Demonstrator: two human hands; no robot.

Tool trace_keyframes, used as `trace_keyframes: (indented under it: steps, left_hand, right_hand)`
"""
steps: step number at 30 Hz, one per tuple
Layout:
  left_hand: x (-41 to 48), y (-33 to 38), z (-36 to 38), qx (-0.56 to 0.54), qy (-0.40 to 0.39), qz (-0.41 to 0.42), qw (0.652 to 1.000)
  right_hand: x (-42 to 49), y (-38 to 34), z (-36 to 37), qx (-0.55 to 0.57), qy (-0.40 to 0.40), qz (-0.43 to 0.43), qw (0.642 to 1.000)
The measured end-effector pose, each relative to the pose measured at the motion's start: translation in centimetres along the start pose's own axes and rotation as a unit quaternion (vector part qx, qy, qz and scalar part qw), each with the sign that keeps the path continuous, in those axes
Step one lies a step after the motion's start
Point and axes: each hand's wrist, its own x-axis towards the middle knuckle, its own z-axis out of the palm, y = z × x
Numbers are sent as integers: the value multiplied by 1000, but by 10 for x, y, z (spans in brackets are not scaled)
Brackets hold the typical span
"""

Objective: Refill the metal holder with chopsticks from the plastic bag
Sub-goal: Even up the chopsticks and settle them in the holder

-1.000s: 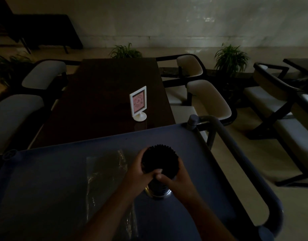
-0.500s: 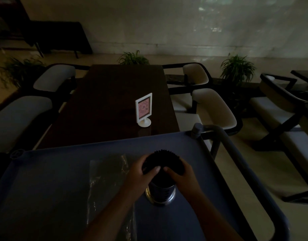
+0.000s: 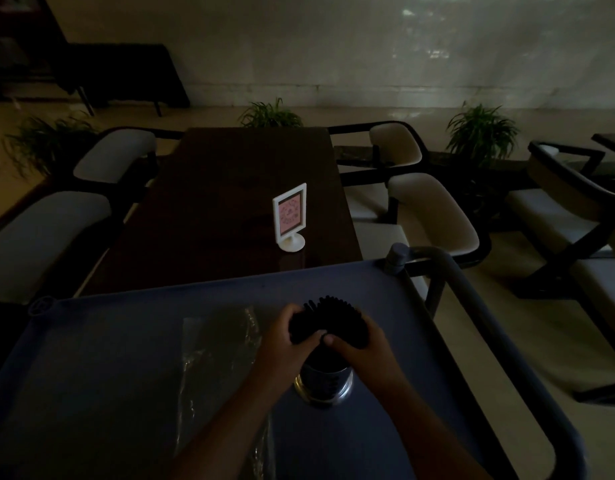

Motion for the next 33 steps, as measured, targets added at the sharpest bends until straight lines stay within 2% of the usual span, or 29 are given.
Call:
trace_keyframes:
  steps: [6,12,21,33]
  left_hand:
    - [5,2,2,4,-18,-10,1000]
    - [5,7,-1,-12,-31,-15,999]
    - [3,20,2,-28,-31,-20,999]
    - [4,80,-14,-45,25,-4,999]
  right_hand:
    - [1,-8,-1,-19,-21,-19,999]
    - [1,-9,0,-42,-6,-33,999]
    - [8,-5,-2,-60,-12,-22,998]
    - [19,1,-1,-45,-62,16,997]
